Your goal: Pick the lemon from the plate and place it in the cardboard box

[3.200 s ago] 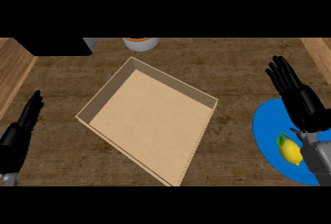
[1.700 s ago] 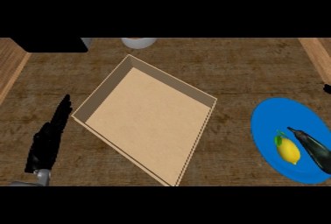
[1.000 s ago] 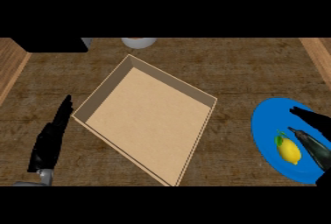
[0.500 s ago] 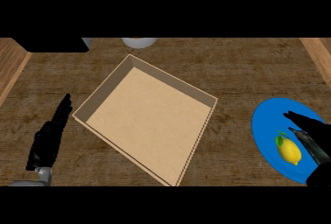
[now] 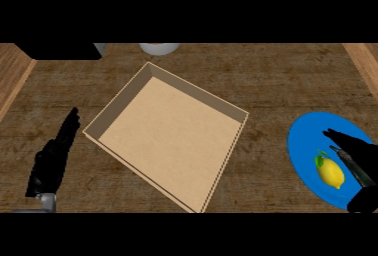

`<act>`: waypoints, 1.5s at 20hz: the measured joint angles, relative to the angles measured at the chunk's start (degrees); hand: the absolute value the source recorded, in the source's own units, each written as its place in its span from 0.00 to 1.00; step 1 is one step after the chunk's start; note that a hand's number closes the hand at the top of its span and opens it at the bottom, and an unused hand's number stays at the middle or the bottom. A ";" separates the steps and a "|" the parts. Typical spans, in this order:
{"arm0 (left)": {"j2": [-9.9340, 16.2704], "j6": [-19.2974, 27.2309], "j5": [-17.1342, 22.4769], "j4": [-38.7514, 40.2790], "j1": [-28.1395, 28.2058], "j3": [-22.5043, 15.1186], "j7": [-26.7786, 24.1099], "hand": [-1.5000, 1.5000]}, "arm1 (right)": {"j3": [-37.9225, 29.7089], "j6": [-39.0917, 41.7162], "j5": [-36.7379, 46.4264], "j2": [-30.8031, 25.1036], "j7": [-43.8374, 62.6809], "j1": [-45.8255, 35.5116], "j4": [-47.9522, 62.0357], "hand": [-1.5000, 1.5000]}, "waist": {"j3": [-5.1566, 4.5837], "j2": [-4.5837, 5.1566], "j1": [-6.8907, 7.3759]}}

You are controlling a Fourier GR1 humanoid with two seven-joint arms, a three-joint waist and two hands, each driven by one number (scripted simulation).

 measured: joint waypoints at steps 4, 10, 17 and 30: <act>-0.95 -1.11 -1.16 -1.18 0.98 0.66 -0.03 0.50 | -1.13 -0.16 3.09 2.61 -1.40 0.11 1.38 0.00 | 0.02 0.01 0.01; -2.99 -2.13 -2.82 0.42 -0.43 2.20 0.07 0.50 | -3.43 1.51 6.15 6.13 -2.22 -0.43 1.49 0.00 | 0.00 0.02 -0.05; -4.23 -3.71 -4.24 -1.22 0.09 3.65 0.73 0.50 | -4.58 0.94 11.06 9.35 -4.96 -1.25 5.20 0.00 | -0.01 0.01 0.01; -4.85 -6.60 -5.04 -2.29 0.22 6.24 1.09 0.50 | -6.20 -4.42 17.95 12.01 -10.49 -2.77 10.51 1.00 | -0.14 -0.07 0.03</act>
